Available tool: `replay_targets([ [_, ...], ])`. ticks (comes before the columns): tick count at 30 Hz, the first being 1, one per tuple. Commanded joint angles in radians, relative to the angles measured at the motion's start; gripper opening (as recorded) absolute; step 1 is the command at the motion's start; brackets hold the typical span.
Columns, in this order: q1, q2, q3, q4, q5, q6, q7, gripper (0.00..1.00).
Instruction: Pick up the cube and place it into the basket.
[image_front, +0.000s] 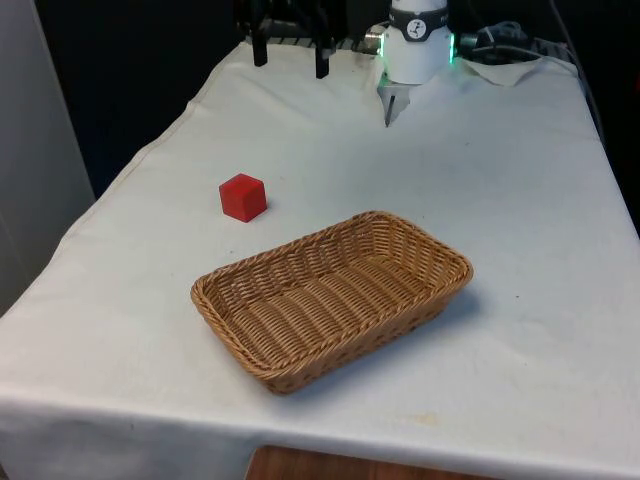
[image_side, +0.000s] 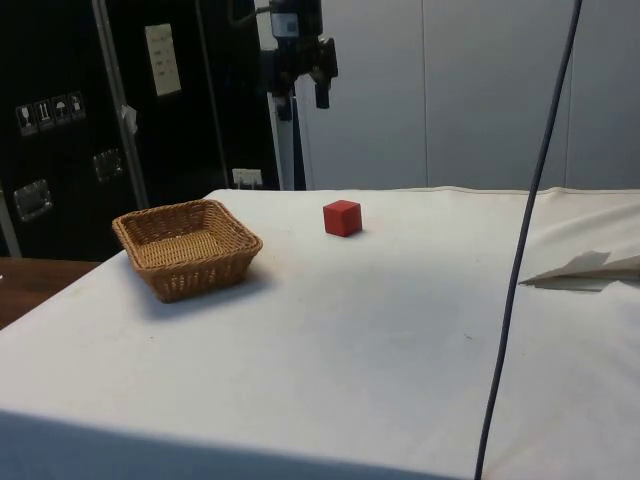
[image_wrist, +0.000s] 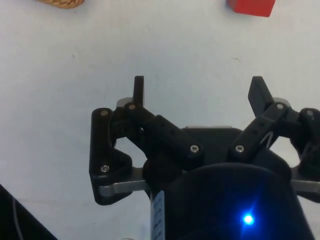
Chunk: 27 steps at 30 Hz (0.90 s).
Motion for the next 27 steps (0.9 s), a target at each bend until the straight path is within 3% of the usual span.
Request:
replay_targets([
  [1, -0.001, -0.002, -0.005, -0.015, -0.011, 0.024, 0.001, 1.00],
  [14, -0.005, 0.012, -0.027, -0.039, 0.006, 0.052, -0.011, 1.00],
  [15, -0.001, 0.010, -0.028, -0.034, -0.006, 0.038, -0.001, 1.00],
  [18, -0.007, 0.020, -0.035, -0.046, 0.019, 0.060, -0.021, 1.00],
  [24, -0.005, 0.031, -0.049, -0.053, 0.028, 0.061, -0.029, 1.00],
  [27, -0.012, 0.035, -0.050, -0.066, 0.054, 0.087, -0.051, 1.00],
])
